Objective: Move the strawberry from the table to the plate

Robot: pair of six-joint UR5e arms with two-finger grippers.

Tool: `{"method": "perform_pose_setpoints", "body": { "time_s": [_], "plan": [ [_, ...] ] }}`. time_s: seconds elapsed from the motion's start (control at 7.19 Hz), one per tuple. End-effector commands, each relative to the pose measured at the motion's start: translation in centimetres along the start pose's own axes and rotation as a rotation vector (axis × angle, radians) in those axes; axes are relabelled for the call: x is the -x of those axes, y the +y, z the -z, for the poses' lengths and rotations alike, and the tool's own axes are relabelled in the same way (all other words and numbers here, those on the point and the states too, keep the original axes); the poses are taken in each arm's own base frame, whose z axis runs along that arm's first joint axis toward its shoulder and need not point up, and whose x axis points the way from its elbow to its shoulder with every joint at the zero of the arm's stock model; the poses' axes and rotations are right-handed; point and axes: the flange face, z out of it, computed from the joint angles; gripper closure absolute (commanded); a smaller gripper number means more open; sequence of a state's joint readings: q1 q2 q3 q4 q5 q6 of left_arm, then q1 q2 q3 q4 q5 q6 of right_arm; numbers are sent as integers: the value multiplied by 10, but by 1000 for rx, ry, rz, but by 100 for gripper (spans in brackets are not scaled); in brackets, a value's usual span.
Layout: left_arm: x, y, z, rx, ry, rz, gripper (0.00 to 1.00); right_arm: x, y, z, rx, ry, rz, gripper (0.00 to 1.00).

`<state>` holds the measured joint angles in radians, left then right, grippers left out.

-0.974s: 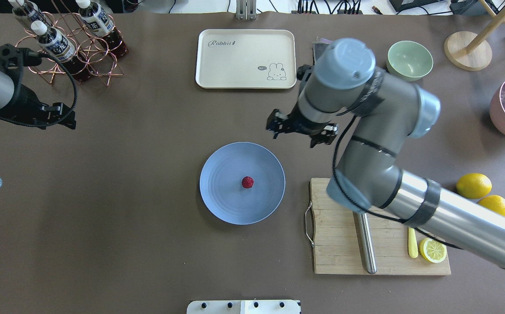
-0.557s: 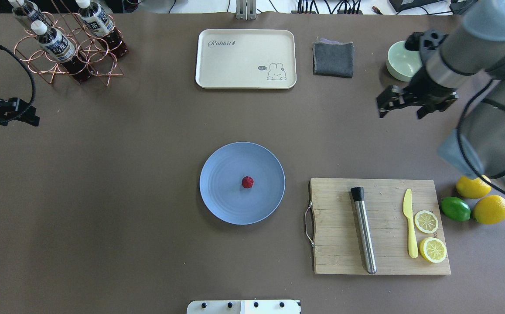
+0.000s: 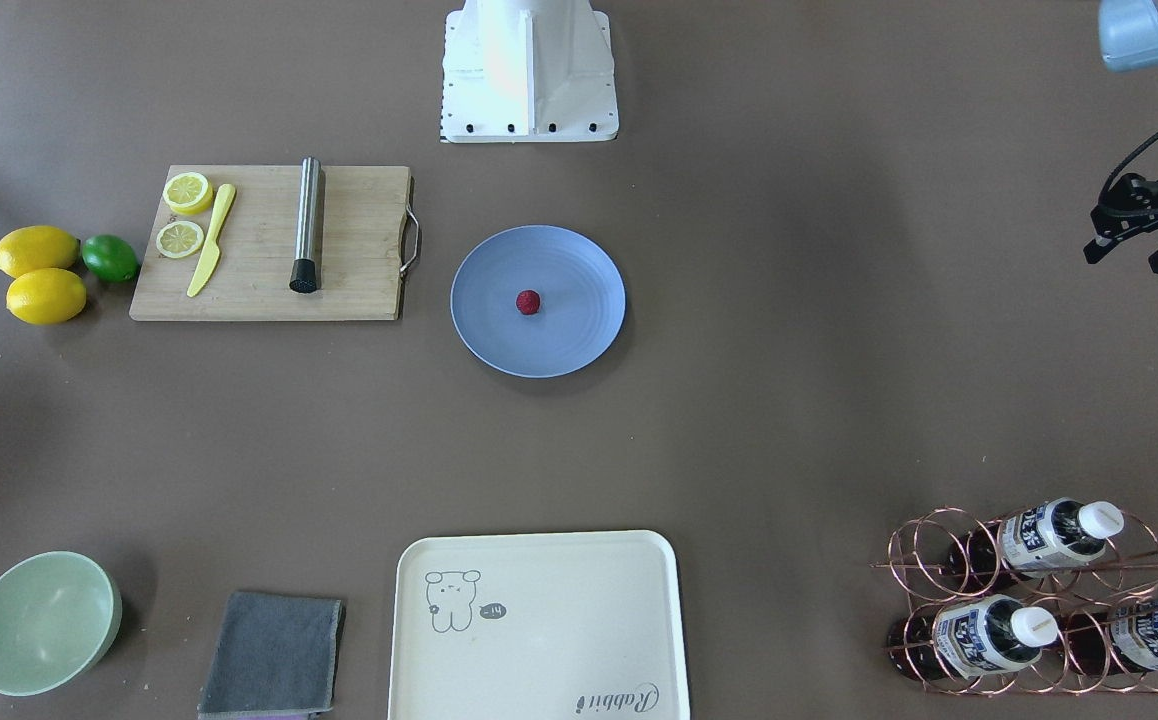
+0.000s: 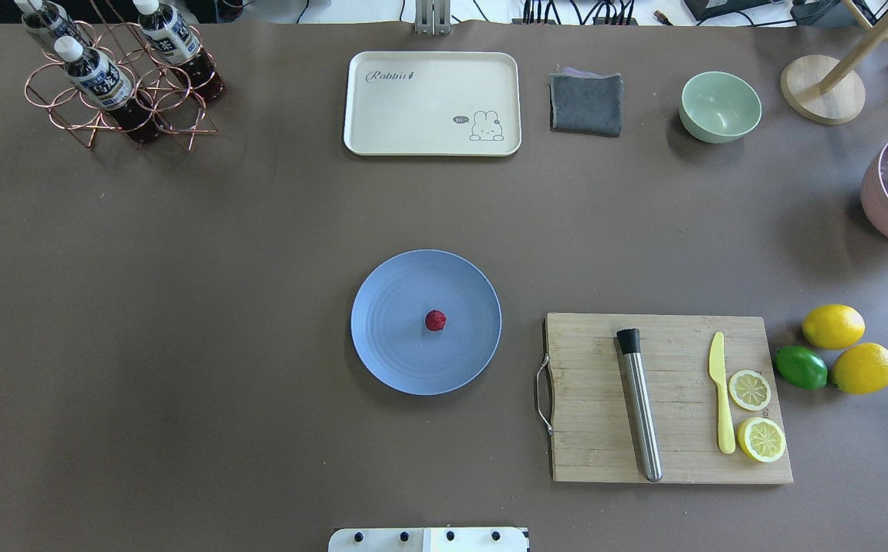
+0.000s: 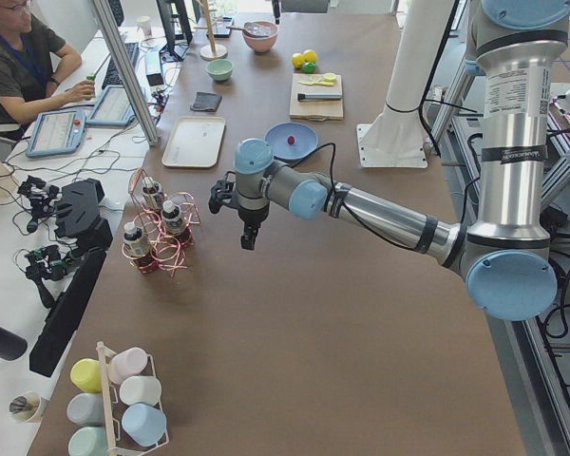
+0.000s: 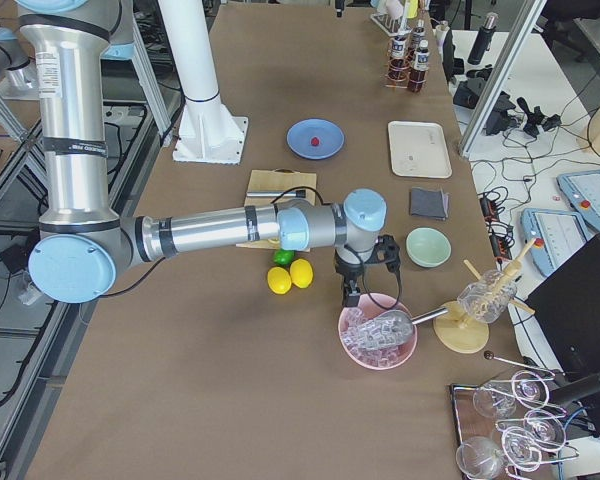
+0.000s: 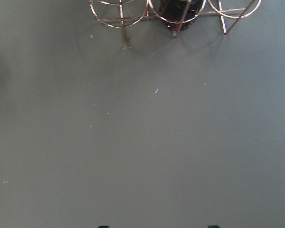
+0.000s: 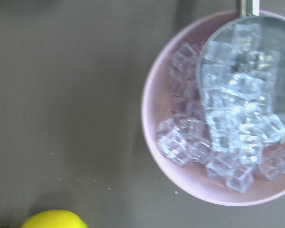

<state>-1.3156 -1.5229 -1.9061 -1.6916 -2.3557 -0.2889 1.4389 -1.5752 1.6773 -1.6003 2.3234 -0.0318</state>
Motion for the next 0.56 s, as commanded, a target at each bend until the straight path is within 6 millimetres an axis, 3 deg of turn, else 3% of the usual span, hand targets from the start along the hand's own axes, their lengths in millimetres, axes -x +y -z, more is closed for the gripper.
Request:
{"method": "perform_pose_setpoints", "body": {
  "time_s": [0.0,0.42],
  "plan": [
    [52,21,-8,40,21,23,3,-87,34,-11,14,-17,-6,0],
    [59,25,-4,21,-43,21,3,-92,36,-1,-6,-10,-16,0]
  ]
}}
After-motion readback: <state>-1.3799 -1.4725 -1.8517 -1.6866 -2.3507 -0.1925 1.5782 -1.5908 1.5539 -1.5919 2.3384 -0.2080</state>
